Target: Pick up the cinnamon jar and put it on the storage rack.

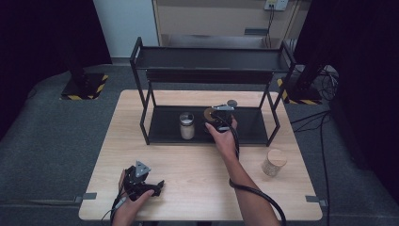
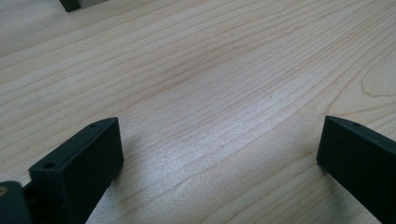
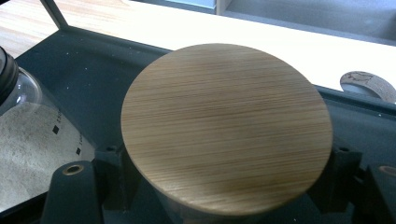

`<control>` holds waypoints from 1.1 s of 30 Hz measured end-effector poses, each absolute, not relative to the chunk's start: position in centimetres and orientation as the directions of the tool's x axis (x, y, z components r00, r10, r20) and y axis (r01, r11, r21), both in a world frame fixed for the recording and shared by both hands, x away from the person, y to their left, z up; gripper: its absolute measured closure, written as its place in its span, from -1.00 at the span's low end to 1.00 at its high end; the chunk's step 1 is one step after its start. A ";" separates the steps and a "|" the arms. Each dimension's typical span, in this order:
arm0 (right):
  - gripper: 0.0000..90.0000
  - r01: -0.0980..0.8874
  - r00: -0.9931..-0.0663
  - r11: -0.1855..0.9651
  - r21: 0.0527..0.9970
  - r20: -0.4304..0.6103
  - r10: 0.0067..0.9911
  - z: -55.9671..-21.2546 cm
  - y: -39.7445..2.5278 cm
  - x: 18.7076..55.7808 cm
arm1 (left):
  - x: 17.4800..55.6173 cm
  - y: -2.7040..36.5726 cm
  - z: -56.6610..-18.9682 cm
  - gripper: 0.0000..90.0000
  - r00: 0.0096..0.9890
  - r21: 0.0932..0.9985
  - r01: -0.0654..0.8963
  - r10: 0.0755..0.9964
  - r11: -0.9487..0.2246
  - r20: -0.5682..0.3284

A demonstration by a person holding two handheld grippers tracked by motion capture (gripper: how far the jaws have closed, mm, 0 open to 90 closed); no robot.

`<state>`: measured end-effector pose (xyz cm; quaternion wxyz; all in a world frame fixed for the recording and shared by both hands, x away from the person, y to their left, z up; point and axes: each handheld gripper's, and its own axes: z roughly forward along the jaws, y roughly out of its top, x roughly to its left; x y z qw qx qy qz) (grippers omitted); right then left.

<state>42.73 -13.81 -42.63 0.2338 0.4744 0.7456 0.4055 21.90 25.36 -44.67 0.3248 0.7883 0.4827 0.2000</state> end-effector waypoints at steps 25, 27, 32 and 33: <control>-0.44 0.493 -0.447 0.232 0.838 0.016 0.894 -43.2 -13.6 42.3 | 21.9 25.4 -44.7 -1.00 0.454 0.705 0.631 0.891 -0.323 0.002; -0.45 0.493 -0.449 0.231 0.838 0.018 0.893 -43.2 -13.7 42.3 | 21.9 25.4 -44.7 -1.00 0.454 0.705 0.631 0.891 -0.323 0.002; -0.60 0.497 -0.455 0.228 0.837 0.028 0.890 -43.0 -14.0 42.4 | 21.9 25.4 -44.7 -1.00 0.454 0.705 0.631 0.891 -0.323 0.002; -0.62 0.496 -0.456 0.228 0.838 0.027 0.890 -43.0 -14.0 42.4 | 21.9 25.4 -44.7 -1.00 0.454 0.705 0.631 0.891 -0.323 0.002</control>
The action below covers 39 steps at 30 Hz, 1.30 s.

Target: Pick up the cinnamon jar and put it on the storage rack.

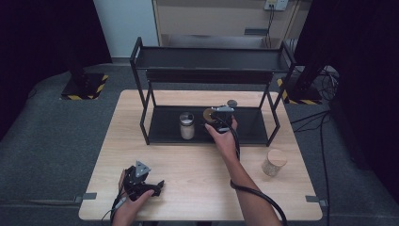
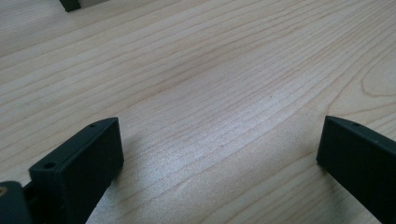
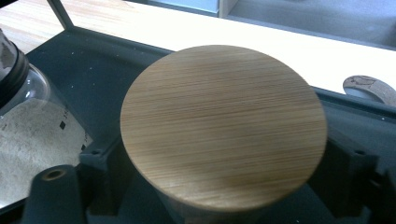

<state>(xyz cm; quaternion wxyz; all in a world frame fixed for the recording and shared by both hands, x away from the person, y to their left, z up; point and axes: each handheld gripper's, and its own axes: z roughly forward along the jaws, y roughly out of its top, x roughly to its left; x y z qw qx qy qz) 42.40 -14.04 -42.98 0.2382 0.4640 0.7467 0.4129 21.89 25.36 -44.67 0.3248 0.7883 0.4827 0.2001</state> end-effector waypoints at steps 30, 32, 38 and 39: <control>-0.92 0.488 -0.487 0.242 0.839 0.031 0.873 -39.1 -17.3 39.8 | 21.9 25.4 -44.7 -1.00 0.454 0.705 0.631 0.891 -0.323 0.002; -0.93 0.495 -0.485 0.242 0.835 0.034 0.874 -38.7 -17.5 39.7 | 21.9 25.4 -44.7 -1.00 0.454 0.705 0.631 0.891 -0.323 0.002; -0.93 0.498 -0.484 0.246 0.832 0.031 0.875 -37.6 -18.3 39.0 | 21.9 25.4 -44.7 -1.00 0.454 0.705 0.631 0.891 -0.323 0.002; -0.93 0.495 -0.486 0.249 0.833 0.029 0.873 -37.4 -18.5 38.9 | 21.9 25.4 -44.7 -1.00 0.454 0.705 0.631 0.891 -0.323 0.002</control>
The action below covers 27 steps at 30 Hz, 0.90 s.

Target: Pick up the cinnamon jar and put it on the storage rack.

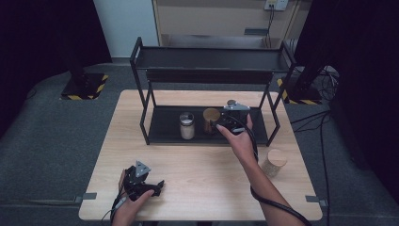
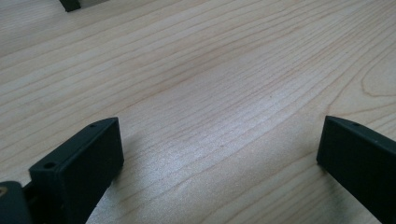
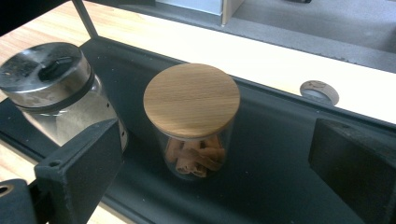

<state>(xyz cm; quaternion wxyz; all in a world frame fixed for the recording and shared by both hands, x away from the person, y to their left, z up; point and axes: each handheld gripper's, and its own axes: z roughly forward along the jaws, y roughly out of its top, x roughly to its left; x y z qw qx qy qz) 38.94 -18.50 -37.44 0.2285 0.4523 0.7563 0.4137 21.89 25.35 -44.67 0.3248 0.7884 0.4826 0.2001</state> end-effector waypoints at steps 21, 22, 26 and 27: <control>-0.94 0.483 -0.522 0.279 0.830 0.017 0.853 -34.3 -21.5 35.9 | 21.9 25.4 -44.7 -1.00 0.454 0.705 0.631 0.891 -0.323 0.002; -0.94 0.483 -0.524 0.282 0.829 0.016 0.851 -34.2 -21.6 35.7 | 21.9 25.4 -44.7 -1.00 0.454 0.706 0.631 0.891 -0.323 0.002; -0.94 0.481 -0.531 0.287 0.828 0.015 0.847 -34.0 -22.1 35.1 | 21.9 25.4 -44.7 -1.00 0.454 0.705 0.631 0.891 -0.323 0.002; -0.94 0.482 -0.532 0.288 0.828 0.015 0.847 -34.0 -22.2 34.9 | 21.9 25.4 -44.7 -1.00 0.454 0.706 0.631 0.891 -0.322 0.002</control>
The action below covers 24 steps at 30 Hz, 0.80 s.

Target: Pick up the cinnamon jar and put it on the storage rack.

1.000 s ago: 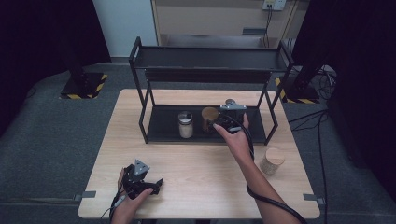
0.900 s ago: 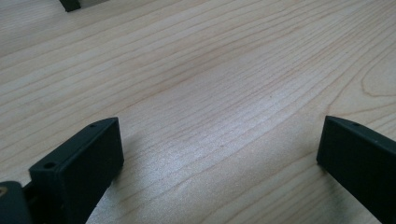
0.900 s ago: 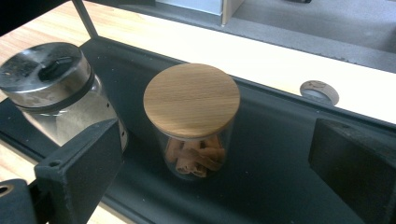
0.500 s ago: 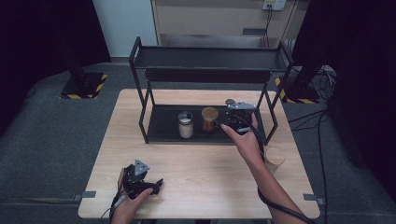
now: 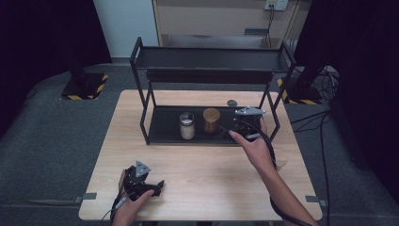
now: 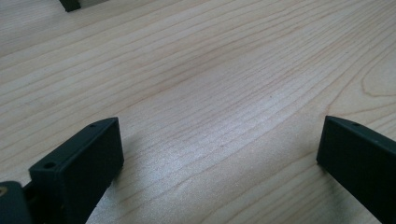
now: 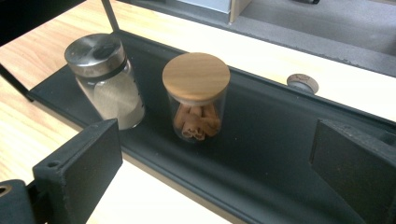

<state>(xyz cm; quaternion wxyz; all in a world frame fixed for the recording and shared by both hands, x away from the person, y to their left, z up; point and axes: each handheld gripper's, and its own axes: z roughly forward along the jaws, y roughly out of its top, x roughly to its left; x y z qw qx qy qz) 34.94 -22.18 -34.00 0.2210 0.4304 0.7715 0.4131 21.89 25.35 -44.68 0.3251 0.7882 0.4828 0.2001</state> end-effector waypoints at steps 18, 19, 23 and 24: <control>-0.95 0.491 -0.526 0.283 0.824 0.021 0.850 -32.9 -24.9 32.9 | 21.9 25.4 -44.7 -1.00 0.454 0.705 0.631 0.891 -0.323 0.002; -0.94 0.489 -0.526 0.284 0.825 0.019 0.850 -32.9 -25.1 32.8 | 21.9 25.4 -44.7 -1.00 0.454 0.706 0.631 0.891 -0.322 0.001; -0.94 0.487 -0.522 0.280 0.827 0.019 0.853 -32.9 -25.8 32.3 | 21.9 25.4 -44.7 -1.00 0.454 0.705 0.631 0.891 -0.323 0.002; -0.95 0.487 -0.521 0.281 0.827 0.018 0.853 -33.0 -26.0 32.1 | 21.9 25.4 -44.7 -1.00 0.454 0.705 0.631 0.891 -0.323 0.002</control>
